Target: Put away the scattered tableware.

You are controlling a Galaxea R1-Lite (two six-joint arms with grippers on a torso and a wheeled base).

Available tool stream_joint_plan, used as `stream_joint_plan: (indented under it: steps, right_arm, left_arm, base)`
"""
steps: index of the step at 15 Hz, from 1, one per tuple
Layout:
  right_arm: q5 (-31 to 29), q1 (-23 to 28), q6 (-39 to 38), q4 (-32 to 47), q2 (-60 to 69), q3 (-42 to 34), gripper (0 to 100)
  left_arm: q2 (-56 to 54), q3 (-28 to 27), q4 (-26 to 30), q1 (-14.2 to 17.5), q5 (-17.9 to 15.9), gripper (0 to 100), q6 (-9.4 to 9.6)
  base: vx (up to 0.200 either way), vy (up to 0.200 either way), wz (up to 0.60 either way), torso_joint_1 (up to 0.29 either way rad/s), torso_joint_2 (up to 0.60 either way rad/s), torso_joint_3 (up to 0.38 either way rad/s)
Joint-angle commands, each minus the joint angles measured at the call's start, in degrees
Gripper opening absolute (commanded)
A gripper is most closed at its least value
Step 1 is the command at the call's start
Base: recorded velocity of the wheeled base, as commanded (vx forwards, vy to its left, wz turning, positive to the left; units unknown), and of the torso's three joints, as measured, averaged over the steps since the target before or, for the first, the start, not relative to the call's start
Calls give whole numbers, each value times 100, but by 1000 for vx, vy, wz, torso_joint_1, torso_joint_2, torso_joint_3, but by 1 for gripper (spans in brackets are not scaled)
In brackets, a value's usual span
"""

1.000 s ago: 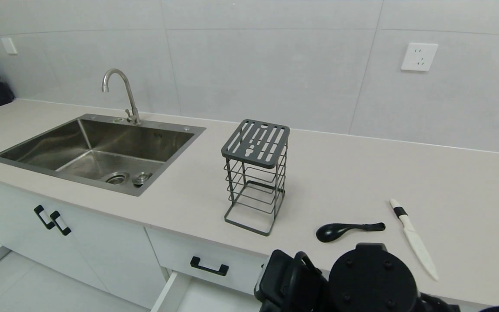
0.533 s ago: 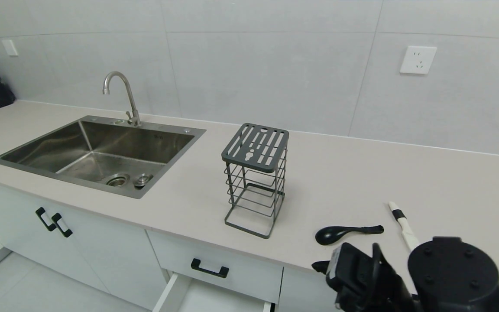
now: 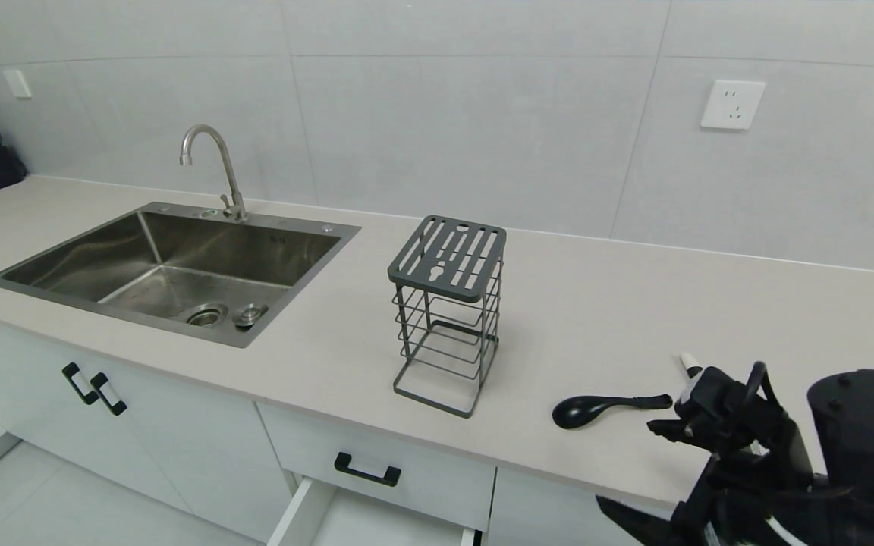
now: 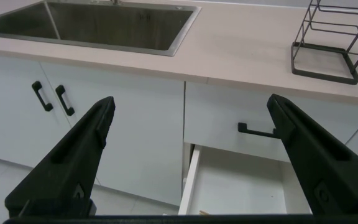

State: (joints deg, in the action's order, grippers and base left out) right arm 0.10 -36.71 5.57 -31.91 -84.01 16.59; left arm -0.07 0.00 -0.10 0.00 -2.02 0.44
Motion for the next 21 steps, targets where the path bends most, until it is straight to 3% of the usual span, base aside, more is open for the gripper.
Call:
stream_joint_plan:
  steps: [1,5,9,11,12,14,21]
  right_arm:
    - [-1,735,23,45,-28,-16,100]
    - [17,972,32,1,-494,37,100]
    - [447,1438,234,-184,-951,389,100]
    - [1247,2018,1025,-201,-1241,635,100]
    - [1695,2080,1174,-201,-1267,626,100]
    - [1985,2150,1368,-192,-1355,626,100]
    - [1994,2238,1631,-192,-1979,995,100]
  left_arm:
    - [7,0,1,0,0,100,0]
    - [7,0,1,0,0,100,0]
    - [7,0,1,0,0,100,0]
    - [7,0,1,0,0,100,0]
    - [7,0,1,0,0,100,0]
    - [7,0,1,0,0,100,0]
    - [7,0,1,0,0,100,0]
  base:
    - [0,0,0,0,0,0]
    - [0,0,0,0,0,0]
    - [0,0,0,0,0,0]
    - [0,0,0,0,0,0]
    - [0,0,0,0,0,0]
    - [0,0,0,0,0,0]
    - [0,0,0,0,0,0]
